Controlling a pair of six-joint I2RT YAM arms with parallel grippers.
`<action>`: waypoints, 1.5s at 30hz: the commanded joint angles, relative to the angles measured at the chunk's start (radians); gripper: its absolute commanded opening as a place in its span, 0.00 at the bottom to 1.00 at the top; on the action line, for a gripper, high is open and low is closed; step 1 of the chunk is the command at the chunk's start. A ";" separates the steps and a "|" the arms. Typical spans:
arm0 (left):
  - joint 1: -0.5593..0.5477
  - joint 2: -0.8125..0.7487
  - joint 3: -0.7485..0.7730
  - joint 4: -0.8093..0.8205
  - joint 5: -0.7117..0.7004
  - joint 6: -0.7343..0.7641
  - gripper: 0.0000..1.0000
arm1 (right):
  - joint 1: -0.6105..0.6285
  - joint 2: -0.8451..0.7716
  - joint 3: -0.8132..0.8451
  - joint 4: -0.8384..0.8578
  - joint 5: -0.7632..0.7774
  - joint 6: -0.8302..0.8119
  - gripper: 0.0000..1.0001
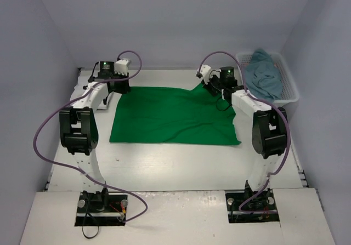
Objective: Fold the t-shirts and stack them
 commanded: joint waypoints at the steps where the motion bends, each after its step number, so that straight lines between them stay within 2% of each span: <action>1: 0.015 -0.123 -0.008 0.005 0.046 0.012 0.00 | 0.029 -0.158 -0.048 -0.012 -0.030 -0.065 0.00; 11: 0.015 -0.206 -0.097 -0.075 0.112 0.072 0.00 | 0.058 -0.349 -0.185 -0.125 -0.036 -0.102 0.00; 19: 0.015 -0.264 -0.155 -0.170 0.148 0.152 0.00 | 0.072 -0.444 -0.223 -0.275 -0.048 -0.132 0.00; 30: 0.017 -0.416 -0.316 -0.231 0.139 0.284 0.00 | 0.140 -0.423 -0.248 -0.476 -0.036 -0.187 0.01; 36: 0.015 -0.444 -0.378 -0.274 0.159 0.341 0.00 | 0.184 -0.371 -0.200 -0.613 0.001 -0.203 0.10; 41: 0.017 -0.433 -0.413 -0.284 0.158 0.348 0.00 | 0.220 -0.363 -0.221 -0.647 0.053 -0.220 0.16; 45: 0.017 -0.424 -0.415 -0.297 0.153 0.355 0.00 | 0.227 -0.360 -0.238 -0.647 0.075 -0.229 0.15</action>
